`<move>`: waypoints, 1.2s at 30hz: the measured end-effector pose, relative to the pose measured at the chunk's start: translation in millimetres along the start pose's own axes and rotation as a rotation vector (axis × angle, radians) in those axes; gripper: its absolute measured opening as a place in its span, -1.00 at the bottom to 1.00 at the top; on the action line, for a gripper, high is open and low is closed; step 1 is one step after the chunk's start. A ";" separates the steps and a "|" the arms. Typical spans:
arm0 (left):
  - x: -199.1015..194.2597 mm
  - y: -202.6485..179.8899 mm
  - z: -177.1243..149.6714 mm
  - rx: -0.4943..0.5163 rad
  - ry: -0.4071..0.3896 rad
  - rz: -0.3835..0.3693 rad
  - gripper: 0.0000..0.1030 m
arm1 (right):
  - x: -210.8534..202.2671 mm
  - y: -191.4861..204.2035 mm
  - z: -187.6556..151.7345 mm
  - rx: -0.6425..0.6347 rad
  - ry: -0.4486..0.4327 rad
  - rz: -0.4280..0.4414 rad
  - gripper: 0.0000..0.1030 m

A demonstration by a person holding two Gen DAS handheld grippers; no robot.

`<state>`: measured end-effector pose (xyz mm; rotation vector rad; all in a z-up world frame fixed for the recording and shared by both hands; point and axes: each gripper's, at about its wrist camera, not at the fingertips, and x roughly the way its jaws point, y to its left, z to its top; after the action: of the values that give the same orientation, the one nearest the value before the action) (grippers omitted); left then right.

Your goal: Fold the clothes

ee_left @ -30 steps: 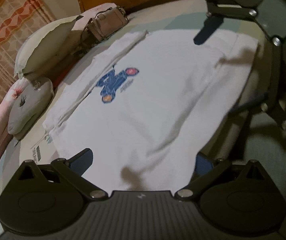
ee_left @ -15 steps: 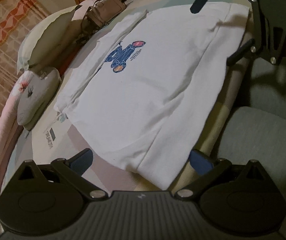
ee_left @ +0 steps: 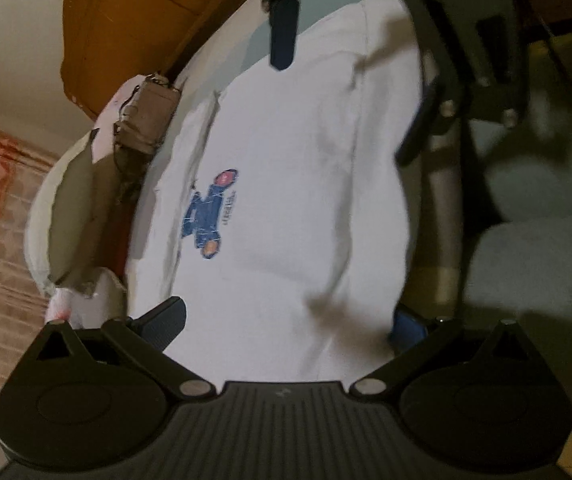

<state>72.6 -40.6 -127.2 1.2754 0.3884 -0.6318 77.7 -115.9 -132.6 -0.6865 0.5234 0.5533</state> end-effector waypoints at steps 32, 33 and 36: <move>-8.7 -3.0 9.7 -0.161 -0.074 -0.106 0.99 | 8.3 30.7 13.6 -0.166 -0.009 -0.050 1.00; -7.6 -3.1 9.4 -0.163 -0.071 -0.104 0.99 | 6.2 31.6 13.8 -0.170 -0.012 -0.037 1.00; -2.7 1.0 7.6 -0.189 -0.057 -0.084 0.99 | 3.9 35.5 14.3 -0.189 -0.017 0.000 1.00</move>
<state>70.6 -47.2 -122.9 1.0628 0.4459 -0.6843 62.1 -81.8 -141.2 -0.8612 0.4587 0.6128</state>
